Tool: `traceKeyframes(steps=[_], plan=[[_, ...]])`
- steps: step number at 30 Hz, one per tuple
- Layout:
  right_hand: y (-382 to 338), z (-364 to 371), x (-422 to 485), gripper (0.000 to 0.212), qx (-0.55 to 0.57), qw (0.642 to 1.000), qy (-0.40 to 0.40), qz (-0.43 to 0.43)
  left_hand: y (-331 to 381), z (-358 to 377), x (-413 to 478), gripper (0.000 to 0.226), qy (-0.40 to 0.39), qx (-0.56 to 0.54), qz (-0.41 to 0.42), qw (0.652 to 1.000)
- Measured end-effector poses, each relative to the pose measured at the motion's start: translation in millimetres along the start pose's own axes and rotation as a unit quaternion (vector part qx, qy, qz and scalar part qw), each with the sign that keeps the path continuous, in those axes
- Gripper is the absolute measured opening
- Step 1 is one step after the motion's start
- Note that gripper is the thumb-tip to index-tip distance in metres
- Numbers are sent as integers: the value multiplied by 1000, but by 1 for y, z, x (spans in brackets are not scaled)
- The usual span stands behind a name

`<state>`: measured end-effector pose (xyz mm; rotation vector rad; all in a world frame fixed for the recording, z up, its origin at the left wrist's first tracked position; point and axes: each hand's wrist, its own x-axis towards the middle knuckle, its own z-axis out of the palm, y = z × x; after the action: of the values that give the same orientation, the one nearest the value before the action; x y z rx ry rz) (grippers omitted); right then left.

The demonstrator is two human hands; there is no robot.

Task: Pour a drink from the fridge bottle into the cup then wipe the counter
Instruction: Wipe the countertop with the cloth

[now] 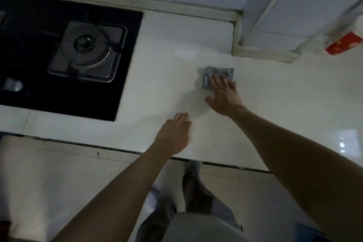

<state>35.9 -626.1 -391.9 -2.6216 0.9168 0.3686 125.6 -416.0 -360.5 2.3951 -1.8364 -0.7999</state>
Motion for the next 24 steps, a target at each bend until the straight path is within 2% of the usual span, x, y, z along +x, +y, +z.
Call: traceKeyframes(steps=[3,6,10,14,16,20,24], plan=[[-16,24,-60,83,0,1000,-8,19,-2,21,-47,34,3,24,18,1000],[-34,47,-118,84,2,999,-10,41,-12,41,-83,40,9,44,36,998],[-67,73,-177,86,20,997,-23,71,-24,53,-112,40,18,29,2,999],[-102,88,-190,85,51,990,-22,128,-35,48,-128,28,51,-29,-44,997],[-123,90,-188,85,63,988,-36,136,-43,45,-134,27,41,-40,-58,997],[-167,94,-187,86,62,993,-41,95,-58,47,-145,40,-45,-48,-73,995],[-189,102,-180,87,41,997,-24,63,-61,43,-147,37,-40,-40,-52,997]])
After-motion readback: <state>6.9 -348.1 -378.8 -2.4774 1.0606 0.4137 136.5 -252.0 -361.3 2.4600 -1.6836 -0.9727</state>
